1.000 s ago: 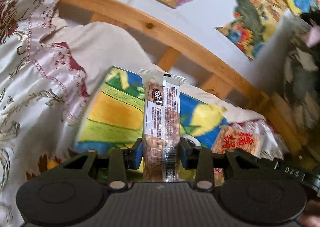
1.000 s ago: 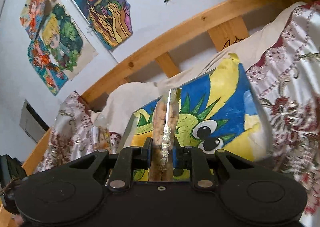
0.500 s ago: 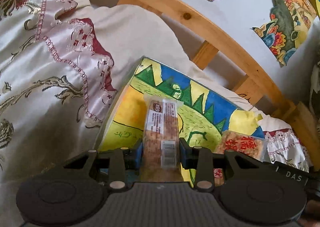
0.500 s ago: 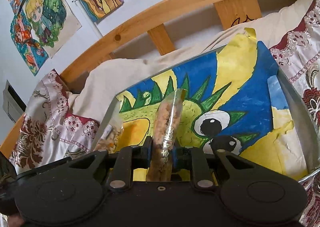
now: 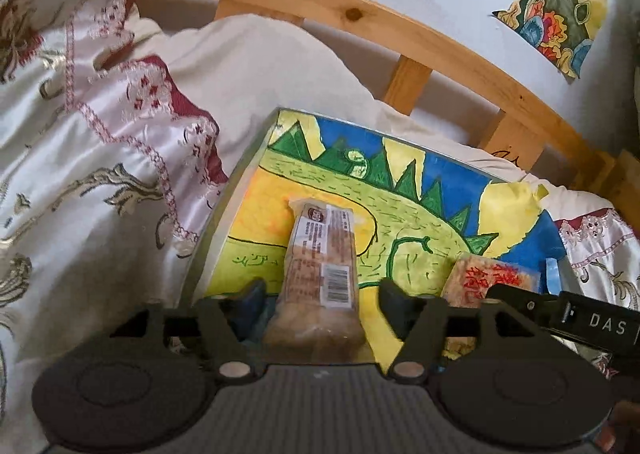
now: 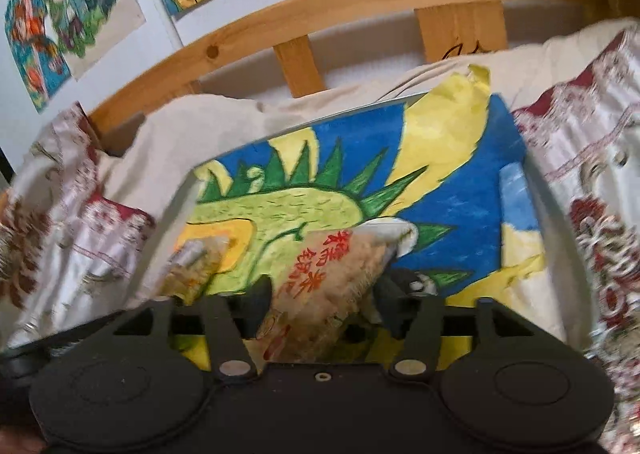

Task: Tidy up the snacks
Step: 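Open both tools to release the snacks and lift away from the tray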

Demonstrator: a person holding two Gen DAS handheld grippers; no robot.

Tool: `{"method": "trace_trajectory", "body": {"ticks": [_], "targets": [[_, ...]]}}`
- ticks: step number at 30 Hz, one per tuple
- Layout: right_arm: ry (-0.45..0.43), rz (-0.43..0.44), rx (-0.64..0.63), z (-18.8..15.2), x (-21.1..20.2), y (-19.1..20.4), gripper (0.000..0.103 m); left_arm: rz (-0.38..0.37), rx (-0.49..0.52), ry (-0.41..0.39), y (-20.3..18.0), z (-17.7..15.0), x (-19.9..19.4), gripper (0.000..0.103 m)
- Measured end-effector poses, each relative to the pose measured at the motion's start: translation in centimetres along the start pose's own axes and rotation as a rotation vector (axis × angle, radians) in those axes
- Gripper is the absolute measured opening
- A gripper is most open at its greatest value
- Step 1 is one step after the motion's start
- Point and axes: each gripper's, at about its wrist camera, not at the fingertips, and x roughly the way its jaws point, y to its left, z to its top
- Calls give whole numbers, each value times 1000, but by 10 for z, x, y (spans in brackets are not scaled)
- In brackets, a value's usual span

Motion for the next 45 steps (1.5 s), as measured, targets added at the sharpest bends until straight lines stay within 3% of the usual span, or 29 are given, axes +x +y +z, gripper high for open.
{"method": "trace_trajectory", "body": {"ticks": [1, 6, 10, 19, 24, 36, 45], "targets": [[1, -23, -13, 1, -1, 0, 75, 9, 1, -8, -2, 0, -3, 82], [-44, -70, -51, 2, -20, -1, 88, 48, -6, -48, -11, 2, -26, 95], [-111, -73, -89, 1, -47, 1, 98, 89, -3, -99, -20, 6, -53, 99], [-301, -38, -173, -9, -135, 10, 102, 124, 18, -235, -41, 0, -136, 102], [-380, -7, -217, -28, -180, 14, 102, 150, 23, -255, -47, -16, -176, 102], [-340, 25, -200, -82, -248, 24, 102, 220, 60, -256, -43, -82, -258, 102], [-270, 17, -164, -118, -272, 24, 102, 231, 51, -218, -39, -114, -285, 102]]}}
